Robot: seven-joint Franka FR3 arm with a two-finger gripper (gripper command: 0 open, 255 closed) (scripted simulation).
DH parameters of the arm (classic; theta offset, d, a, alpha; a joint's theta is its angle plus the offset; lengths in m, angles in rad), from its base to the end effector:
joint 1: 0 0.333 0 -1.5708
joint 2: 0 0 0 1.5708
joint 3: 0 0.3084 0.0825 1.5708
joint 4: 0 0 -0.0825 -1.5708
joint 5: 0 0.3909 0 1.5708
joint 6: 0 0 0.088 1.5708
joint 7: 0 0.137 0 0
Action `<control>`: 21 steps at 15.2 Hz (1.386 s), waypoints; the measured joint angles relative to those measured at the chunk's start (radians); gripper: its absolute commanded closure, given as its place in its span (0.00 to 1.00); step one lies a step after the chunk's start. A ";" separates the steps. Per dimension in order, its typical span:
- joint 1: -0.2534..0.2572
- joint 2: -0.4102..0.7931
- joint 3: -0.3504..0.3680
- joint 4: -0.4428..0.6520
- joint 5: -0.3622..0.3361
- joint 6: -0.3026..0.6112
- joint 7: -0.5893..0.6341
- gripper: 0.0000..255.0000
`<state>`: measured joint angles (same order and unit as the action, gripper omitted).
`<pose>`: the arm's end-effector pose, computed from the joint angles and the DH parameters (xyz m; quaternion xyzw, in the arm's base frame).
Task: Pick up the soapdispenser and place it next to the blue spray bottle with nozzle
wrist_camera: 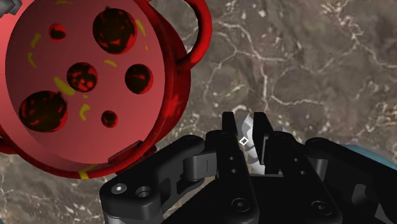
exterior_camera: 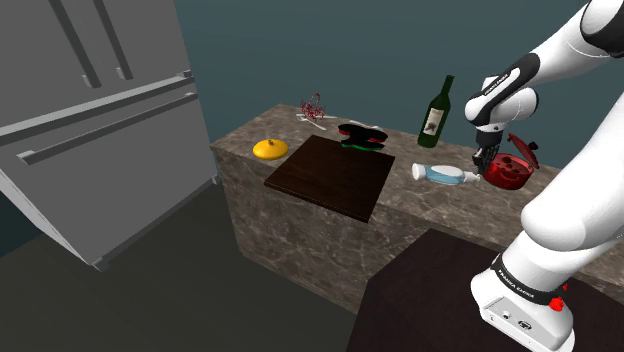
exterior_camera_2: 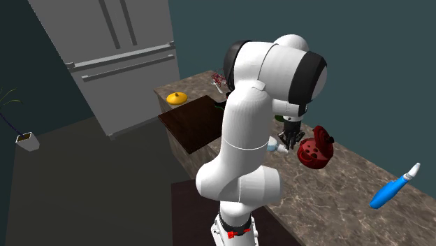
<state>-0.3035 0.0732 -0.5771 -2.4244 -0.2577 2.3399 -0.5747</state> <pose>0.2912 -0.3732 0.2291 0.9901 -0.0565 -0.1254 0.0294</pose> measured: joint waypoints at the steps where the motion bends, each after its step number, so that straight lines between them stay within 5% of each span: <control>1: 0.000 0.000 0.000 0.000 0.000 0.000 0.000 1.00; 7: 0.002 -0.016 -0.001 0.003 -0.007 -0.018 0.003 1.00; 21: 0.008 -0.172 0.009 0.066 -0.064 -0.224 0.021 1.00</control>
<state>-0.2953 -0.0992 -0.5679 -2.3586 -0.3219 2.1154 -0.5541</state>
